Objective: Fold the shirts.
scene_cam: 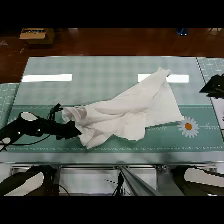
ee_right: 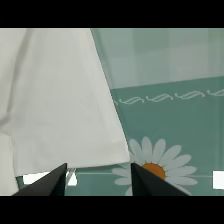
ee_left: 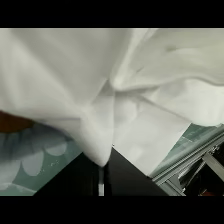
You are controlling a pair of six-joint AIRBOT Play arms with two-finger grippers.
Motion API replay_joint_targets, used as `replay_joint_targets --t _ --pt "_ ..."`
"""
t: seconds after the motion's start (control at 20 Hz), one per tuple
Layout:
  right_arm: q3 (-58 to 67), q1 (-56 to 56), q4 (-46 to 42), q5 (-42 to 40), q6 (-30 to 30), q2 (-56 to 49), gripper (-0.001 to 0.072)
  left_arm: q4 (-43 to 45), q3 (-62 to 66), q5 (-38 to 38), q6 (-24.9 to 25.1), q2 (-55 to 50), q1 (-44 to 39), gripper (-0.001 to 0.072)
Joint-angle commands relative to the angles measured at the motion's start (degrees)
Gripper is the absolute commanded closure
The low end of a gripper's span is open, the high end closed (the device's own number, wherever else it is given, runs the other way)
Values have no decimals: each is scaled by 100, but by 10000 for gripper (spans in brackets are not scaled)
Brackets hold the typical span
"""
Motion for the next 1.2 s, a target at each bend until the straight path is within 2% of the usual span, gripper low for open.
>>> replay_joint_targets --t 0.0,0.05,0.1,0.2,0.35,0.45,0.75,0.8,0.9,1.0,1.15 --pt "-798 -402 61 -127 -90 127 225 -170 -7 -114 208 -96 -105 678" --pt "-1207 -619 337 -313 -177 181 217 -168 -7 -146 221 -96 -90 678" --pt "-1547 -809 673 -476 -256 184 171 -170 -7 -168 221 -96 -83 678" --pt "-2087 -990 1099 -822 -374 177 157 -173 -7 -175 221 -96 -83 678" --pt "-2706 -962 1137 -1325 -391 177 157 -173 -7 -175 221 -96 -83 678" --pt "-3134 -964 1351 -1716 -391 177 122 -173 -7 -168 243 -96 -83 678" --pt "-3939 -332 1888 -2894 -389 177 138 -175 61 28 284 -98 -72 678" --pt "-3934 -90 2087 -3141 -387 179 257 -175 149 22 326 -96 -72 678" --pt "-3847 245 2747 -3477 -437 179 675 -175 413 -13 369 -96 -72 678" --pt "-3440 339 3265 -3226 -798 188 689 -173 940 -92 501 -20 -48 679" --pt "-2238 339 3335 -2175 -1335 492 689 -177 2173 -420 516 444 168 679"
